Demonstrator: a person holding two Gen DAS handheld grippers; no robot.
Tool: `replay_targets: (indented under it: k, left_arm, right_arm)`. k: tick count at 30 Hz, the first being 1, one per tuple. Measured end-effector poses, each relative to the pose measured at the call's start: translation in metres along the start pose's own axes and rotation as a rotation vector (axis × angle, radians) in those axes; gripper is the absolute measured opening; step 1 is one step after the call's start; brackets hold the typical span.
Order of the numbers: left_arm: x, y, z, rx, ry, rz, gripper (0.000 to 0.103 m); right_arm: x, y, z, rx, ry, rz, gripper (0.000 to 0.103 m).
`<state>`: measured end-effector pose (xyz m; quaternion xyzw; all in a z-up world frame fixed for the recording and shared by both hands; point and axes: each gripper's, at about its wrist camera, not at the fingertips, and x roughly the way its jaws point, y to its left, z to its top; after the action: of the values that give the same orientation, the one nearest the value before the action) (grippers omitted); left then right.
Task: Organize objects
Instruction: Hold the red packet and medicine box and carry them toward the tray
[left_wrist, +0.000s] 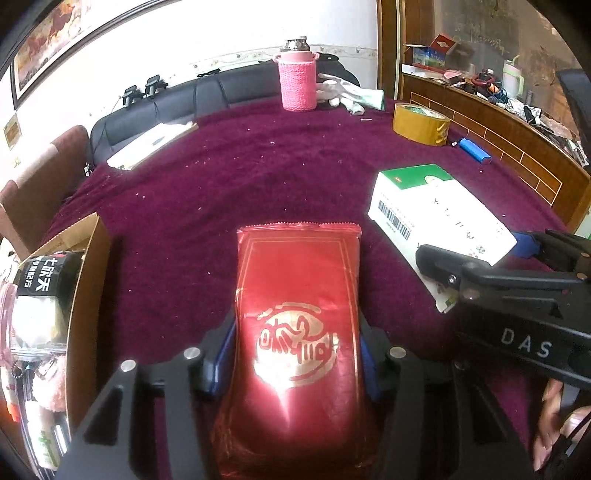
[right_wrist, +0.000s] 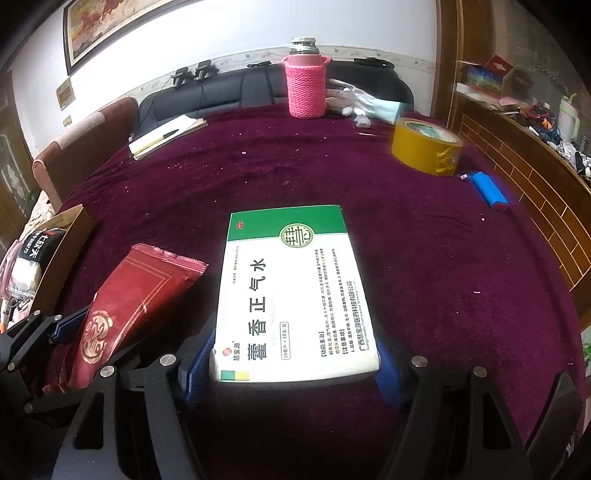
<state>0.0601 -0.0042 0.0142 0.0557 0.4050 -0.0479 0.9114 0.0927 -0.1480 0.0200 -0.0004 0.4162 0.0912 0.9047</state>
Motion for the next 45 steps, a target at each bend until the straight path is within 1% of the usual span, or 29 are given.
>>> replay_targets:
  k: [9, 15, 27, 45]
  left_arm:
    - [-0.008, 0.000, 0.000, 0.005, -0.037, 0.024, 0.053]
    - [-0.010, -0.001, 0.000, 0.006, -0.047, 0.034, 0.053]
    - [-0.017, 0.000, 0.001, 0.005, -0.093, 0.079, 0.053]
    - [-0.025, 0.000, 0.001, 0.012, -0.133, 0.104, 0.054]
  right_arm:
    - [-0.001, -0.001, 0.000, 0.008, -0.008, -0.005, 0.077]
    - [-0.002, -0.001, 0.000, 0.008, -0.012, -0.003, 0.077]
    - [-0.005, 0.000, 0.001, 0.012, -0.031, 0.007, 0.077]
    - [-0.016, 0.005, 0.001, 0.007, -0.075, 0.013, 0.077]
